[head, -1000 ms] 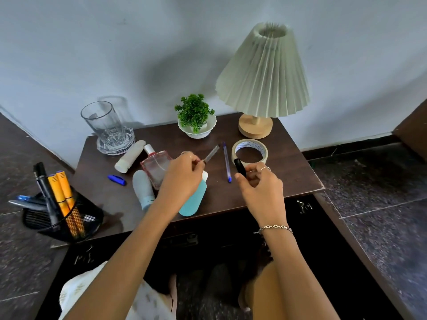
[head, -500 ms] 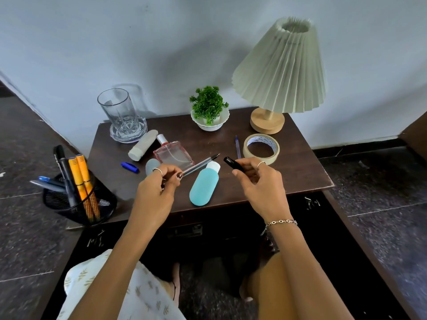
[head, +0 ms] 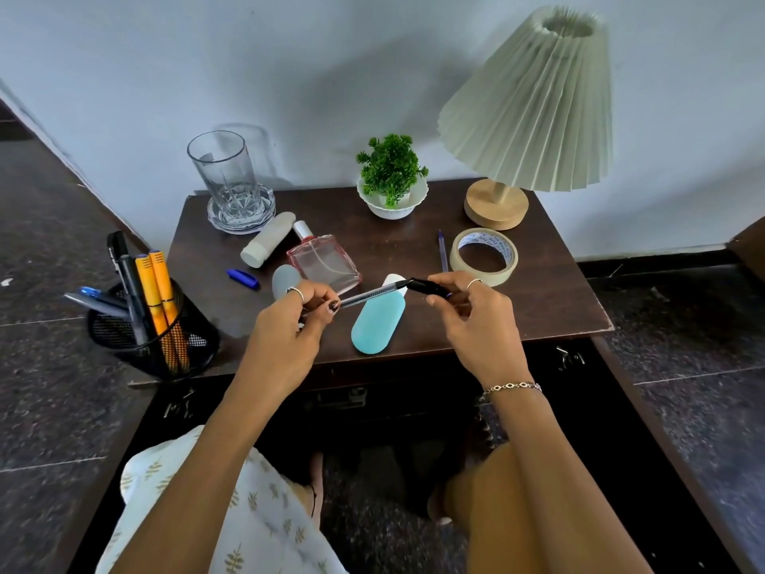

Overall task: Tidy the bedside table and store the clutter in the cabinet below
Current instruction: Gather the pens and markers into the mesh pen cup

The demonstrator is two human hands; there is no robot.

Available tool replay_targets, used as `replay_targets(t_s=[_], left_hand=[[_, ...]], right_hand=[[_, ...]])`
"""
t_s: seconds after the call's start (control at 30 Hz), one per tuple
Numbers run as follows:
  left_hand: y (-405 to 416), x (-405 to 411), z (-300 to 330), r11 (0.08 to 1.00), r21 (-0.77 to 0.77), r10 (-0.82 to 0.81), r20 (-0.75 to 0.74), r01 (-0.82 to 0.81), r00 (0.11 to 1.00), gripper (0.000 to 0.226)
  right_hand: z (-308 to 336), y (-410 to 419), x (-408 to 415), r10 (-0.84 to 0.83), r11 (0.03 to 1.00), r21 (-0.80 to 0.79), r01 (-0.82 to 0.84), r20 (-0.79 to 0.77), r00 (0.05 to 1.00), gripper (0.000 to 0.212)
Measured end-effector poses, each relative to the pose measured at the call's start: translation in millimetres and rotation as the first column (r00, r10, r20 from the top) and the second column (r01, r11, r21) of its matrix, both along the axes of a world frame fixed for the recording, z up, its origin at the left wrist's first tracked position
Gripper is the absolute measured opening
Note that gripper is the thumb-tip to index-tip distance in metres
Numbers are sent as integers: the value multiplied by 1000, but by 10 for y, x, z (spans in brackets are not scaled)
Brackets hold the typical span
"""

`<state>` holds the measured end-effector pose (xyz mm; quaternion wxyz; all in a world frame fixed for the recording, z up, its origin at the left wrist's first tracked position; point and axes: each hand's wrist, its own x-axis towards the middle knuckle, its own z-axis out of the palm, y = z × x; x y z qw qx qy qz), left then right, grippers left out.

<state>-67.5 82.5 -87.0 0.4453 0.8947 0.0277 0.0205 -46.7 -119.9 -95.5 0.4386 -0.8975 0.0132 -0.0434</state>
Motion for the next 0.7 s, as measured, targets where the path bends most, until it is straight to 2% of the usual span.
replay_targets(t_s=[0.7], left_hand=[[-4,18,-60,996,86,-8,41,4,999,11]], right_hand=[[-31,0,-1,48,999,-7,-48,68,997,28]])
